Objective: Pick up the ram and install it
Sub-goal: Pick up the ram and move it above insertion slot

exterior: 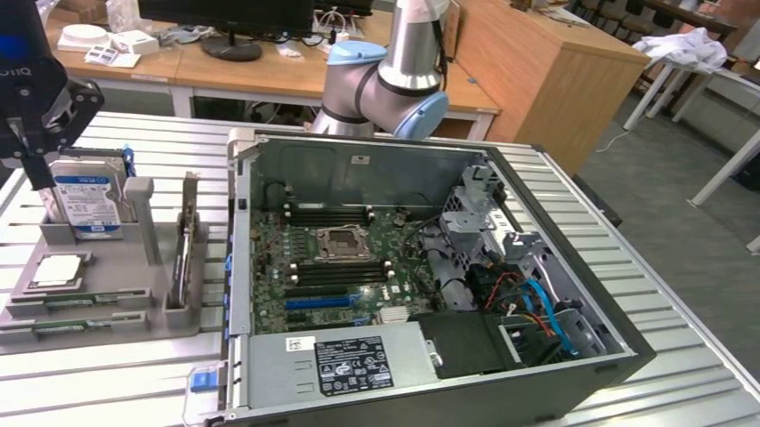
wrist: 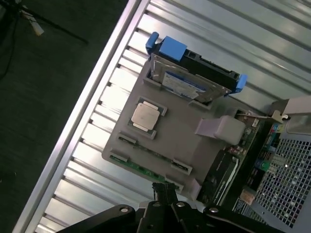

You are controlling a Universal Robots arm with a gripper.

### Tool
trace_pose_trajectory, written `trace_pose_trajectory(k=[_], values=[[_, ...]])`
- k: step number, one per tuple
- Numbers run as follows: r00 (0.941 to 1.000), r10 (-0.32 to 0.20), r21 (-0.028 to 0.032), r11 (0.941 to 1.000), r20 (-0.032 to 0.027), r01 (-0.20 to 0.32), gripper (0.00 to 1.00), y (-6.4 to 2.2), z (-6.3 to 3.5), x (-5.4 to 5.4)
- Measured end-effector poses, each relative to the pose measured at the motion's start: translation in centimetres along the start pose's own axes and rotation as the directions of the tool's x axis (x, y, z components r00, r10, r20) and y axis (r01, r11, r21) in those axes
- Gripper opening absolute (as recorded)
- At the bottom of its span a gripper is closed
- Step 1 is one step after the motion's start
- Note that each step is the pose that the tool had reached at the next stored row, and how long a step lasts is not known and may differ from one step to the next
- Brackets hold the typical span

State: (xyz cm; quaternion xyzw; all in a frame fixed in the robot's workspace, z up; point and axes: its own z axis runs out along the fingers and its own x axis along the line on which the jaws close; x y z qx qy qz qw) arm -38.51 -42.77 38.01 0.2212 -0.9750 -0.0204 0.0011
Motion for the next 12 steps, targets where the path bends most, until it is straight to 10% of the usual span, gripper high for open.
trace_pose_trajectory(k=[12], values=[[0.9905,-0.137,-0.0007,0.9905,-0.0058,0.137,0.1,0.0,0.02,0.0]])
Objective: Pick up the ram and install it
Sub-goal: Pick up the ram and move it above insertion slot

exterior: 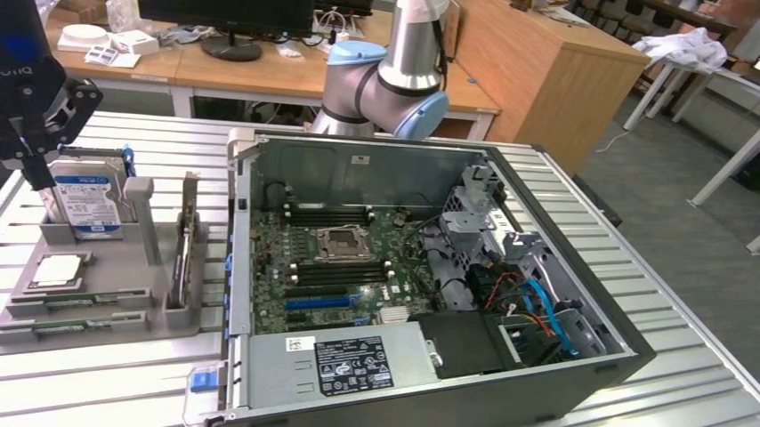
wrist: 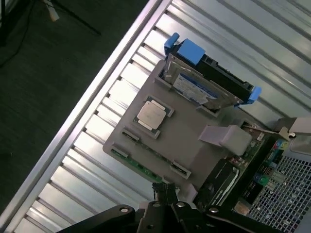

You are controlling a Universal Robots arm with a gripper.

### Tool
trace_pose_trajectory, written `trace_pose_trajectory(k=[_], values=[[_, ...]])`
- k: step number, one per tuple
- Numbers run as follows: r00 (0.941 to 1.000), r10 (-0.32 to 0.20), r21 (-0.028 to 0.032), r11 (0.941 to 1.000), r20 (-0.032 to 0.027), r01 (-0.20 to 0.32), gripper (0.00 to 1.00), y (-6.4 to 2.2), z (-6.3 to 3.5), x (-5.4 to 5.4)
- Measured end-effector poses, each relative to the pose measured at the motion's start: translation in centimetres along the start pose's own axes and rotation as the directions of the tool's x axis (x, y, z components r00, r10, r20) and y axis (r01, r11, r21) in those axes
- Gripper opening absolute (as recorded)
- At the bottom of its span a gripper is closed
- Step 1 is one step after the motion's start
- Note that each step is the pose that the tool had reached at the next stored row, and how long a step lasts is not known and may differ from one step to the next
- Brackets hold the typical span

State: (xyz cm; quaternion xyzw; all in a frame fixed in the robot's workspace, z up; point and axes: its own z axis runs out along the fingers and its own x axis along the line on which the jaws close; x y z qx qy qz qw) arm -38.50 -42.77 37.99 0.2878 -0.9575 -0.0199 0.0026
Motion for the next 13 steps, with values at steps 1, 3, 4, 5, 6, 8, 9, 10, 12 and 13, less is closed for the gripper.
trace_pose_trajectory(k=[1,3,4,5,6,8,9,10,12,13], values=[[0.9999,-0.011,0.0,0.9999,-0.0005,0.011,0.1,0.0,0.0,0.0],[0.9994,-0.034,0.0001,0.9994,-0.0016,0.034,0.1,0.0,0.0,0.0],[0.9989,-0.046,0.0,0.9989,-0.0021,0.046,0.1,0.0,0.01,0.0],[0.9983,-0.058,0.0,0.9983,-0.0025,0.058,0.1,0.0,0.01,0.0],[0.9975,-0.07,-0.0002,0.9975,-0.003,0.07,0.1,0.0,0.01,0.0],[0.9955,-0.095,-0.0005,0.9955,-0.0039,0.095,0.1,0.0,0.02,0.0],[0.9942,-0.107,-0.0006,0.9942,-0.0044,0.107,0.1,0.0,0.02,0.0],[0.9928,-0.12,-0.0008,0.9928,-0.005,0.12,0.1,0.0,0.02,0.0],[0.9894,-0.145,-0.001,0.9895,-0.0059,0.145,0.1,0.0,0.03,0.0],[0.9875,-0.157,-0.0011,0.9875,-0.0064,0.157,0.1,0.0,0.03,0.0]])
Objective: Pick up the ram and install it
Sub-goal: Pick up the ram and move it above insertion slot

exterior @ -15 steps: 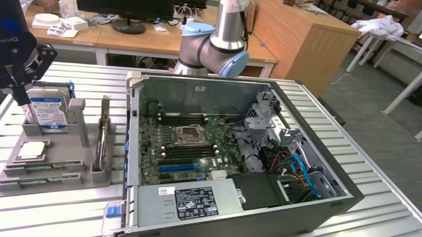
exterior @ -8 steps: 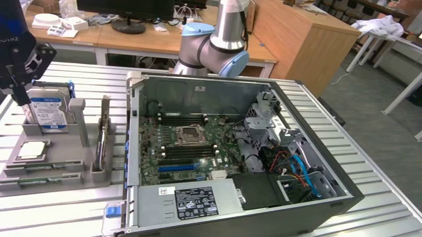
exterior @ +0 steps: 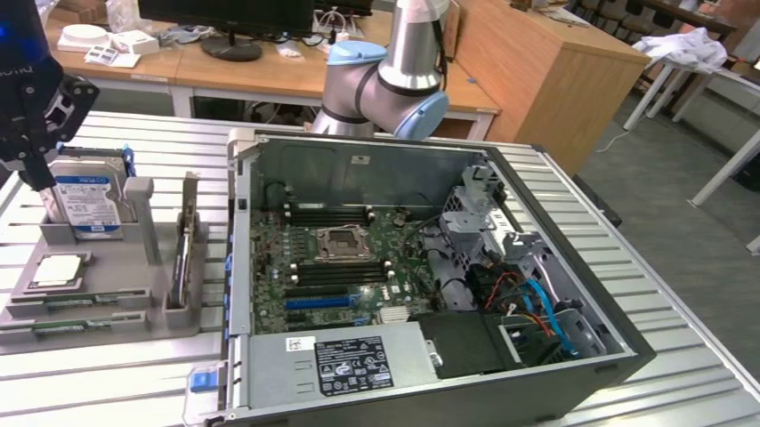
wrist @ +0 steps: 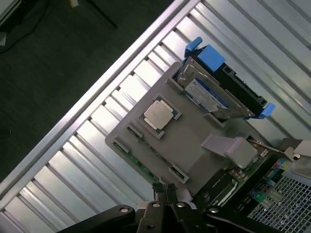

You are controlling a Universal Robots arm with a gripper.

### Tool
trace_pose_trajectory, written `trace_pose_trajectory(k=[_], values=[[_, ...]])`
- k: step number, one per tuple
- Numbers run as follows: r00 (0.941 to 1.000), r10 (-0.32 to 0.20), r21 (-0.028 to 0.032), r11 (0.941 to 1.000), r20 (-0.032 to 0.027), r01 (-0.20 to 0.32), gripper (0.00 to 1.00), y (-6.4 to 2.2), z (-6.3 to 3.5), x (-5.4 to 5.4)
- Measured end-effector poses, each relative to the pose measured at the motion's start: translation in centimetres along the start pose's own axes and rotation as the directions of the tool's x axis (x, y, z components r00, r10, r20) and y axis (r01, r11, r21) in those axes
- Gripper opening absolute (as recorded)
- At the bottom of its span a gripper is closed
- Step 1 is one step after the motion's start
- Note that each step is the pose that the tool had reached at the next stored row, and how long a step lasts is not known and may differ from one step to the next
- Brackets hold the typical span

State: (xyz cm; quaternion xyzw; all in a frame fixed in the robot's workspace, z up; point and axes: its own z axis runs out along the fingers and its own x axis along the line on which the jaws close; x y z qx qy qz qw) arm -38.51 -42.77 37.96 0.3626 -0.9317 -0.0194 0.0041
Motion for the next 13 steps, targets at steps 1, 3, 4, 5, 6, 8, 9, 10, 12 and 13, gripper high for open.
trace_pose_trajectory(k=[1,3,4,5,6,8,9,10,12,13], values=[[0.9999,-0.013,-0.0001,0.9999,-0.0005,0.013,0.1,0.0,0.0,0.0],[0.9991,-0.042,-0.0003,0.9991,-0.0017,0.042,0.1,0.0,0.02,0.0],[0.9984,-0.057,-0.0005,0.9984,-0.0022,0.057,0.1,0.0,0.02,0.0],[0.9975,-0.071,-0.0006,0.9975,-0.0028,0.071,0.1,0.0,0.03,0.0],[0.9962,-0.087,-0.0008,0.9963,-0.0034,0.087,0.1,0.0,0.04,0.0],[0.9933,-0.116,-0.001,0.9933,-0.0045,0.116,0.1,0.0,0.05,0.0],[0.9913,-0.132,-0.0012,0.9913,-0.0052,0.132,0.1,-0.01,0.06,0.0],[0.9894,-0.145,-0.0014,0.9894,-0.0057,0.145,0.1,-0.01,0.06,0.0],[0.9849,-0.173,-0.0017,0.9849,-0.0068,0.173,0.1,-0.01,0.07,0.0],[0.9823,-0.187,-0.002,0.9823,-0.0073,0.187,0.1,-0.01,0.07,0.0]])
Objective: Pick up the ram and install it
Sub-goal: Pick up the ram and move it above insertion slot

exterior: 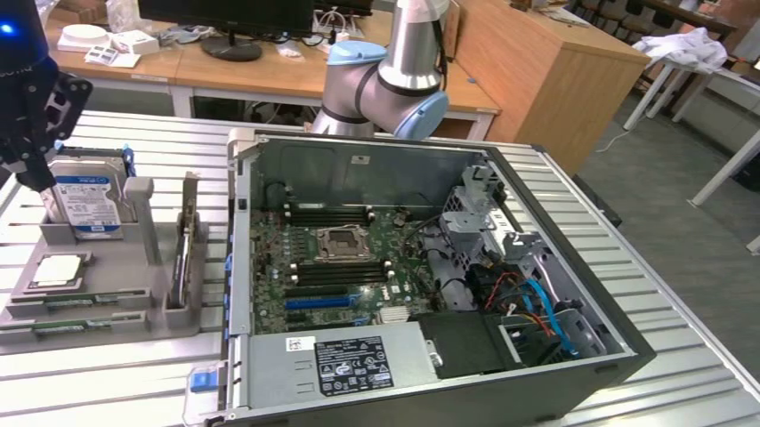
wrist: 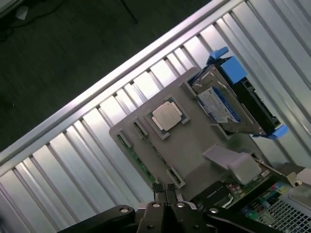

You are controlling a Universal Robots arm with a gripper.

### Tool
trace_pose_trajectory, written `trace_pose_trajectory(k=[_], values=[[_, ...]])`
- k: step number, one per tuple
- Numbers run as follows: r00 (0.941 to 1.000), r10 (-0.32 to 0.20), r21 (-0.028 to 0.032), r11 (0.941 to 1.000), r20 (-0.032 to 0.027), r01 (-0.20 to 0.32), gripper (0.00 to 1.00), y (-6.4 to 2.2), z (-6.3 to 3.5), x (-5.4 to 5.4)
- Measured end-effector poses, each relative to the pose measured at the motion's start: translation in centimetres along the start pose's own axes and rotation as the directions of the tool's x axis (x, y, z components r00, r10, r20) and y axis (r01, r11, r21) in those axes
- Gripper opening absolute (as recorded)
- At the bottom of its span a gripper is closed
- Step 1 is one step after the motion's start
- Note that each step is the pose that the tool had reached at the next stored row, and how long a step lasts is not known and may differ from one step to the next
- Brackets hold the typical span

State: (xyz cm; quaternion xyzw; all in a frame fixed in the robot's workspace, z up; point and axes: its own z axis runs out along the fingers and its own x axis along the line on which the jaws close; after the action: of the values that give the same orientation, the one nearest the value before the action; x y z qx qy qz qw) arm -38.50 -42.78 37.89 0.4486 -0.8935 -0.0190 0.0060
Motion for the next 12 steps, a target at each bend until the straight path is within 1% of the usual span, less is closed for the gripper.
trace_pose_trajectory(k=[3,6,9,12], values=[[0.9991,-0.043,-0.0003,0.9991,-0.0016,0.043,0.1,0.0,0.01,0.0],[0.9963,-0.086,-0.0007,0.9963,-0.0033,0.086,0.1,0.0,0.02,0.0],[0.9912,-0.132,-0.0011,0.9913,-0.005,0.132,0.1,0.0,0.04,0.0],[0.984,-0.178,-0.0017,0.984,-0.0068,0.178,0.1,0.0,0.05,0.0]])
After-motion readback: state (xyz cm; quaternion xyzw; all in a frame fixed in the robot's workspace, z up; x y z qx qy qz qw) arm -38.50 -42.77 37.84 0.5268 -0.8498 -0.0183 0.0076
